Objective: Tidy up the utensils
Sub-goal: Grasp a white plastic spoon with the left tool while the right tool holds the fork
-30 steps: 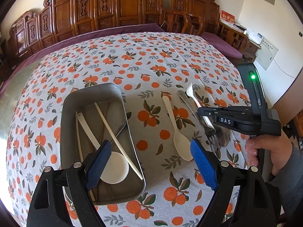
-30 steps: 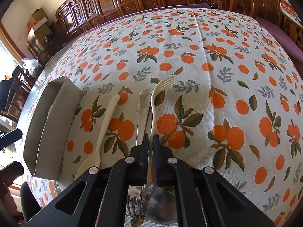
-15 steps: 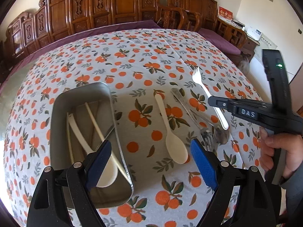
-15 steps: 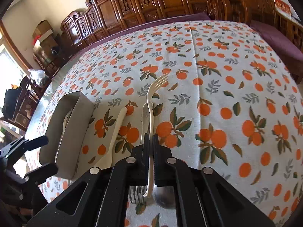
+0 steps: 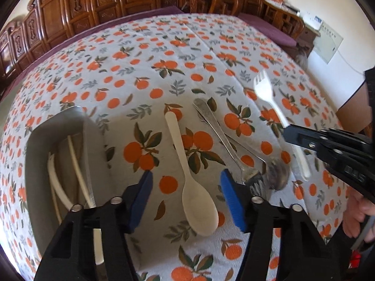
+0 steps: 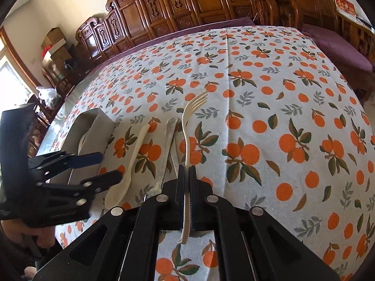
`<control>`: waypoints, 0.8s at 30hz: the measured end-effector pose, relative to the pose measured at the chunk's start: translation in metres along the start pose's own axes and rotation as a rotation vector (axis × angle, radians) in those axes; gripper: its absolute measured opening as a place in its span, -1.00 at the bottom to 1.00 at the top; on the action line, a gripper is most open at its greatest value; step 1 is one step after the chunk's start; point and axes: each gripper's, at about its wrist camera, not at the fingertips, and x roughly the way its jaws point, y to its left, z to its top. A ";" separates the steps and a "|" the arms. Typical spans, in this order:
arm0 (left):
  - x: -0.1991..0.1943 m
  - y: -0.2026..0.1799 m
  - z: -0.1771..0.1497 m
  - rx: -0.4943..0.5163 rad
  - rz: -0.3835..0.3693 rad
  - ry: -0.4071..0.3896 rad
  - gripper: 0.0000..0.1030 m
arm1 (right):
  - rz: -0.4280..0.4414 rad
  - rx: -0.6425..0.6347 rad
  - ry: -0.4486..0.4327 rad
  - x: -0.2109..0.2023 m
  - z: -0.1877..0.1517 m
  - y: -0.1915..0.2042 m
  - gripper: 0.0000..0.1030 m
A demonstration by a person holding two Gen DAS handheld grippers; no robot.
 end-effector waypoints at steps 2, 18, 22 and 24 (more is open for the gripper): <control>0.009 -0.003 0.004 0.007 0.010 0.014 -0.08 | 0.002 0.002 0.001 -0.001 -0.002 -0.002 -0.91; 0.036 -0.001 0.012 0.005 0.041 0.073 -0.82 | 0.014 0.005 0.008 -0.005 -0.014 -0.005 -0.91; 0.033 0.001 0.008 0.004 0.023 0.077 -0.88 | 0.017 0.000 0.010 -0.007 -0.016 -0.001 -0.91; 0.029 0.004 0.004 0.002 0.019 0.070 -0.88 | 0.019 -0.002 0.009 -0.008 -0.017 0.003 -0.91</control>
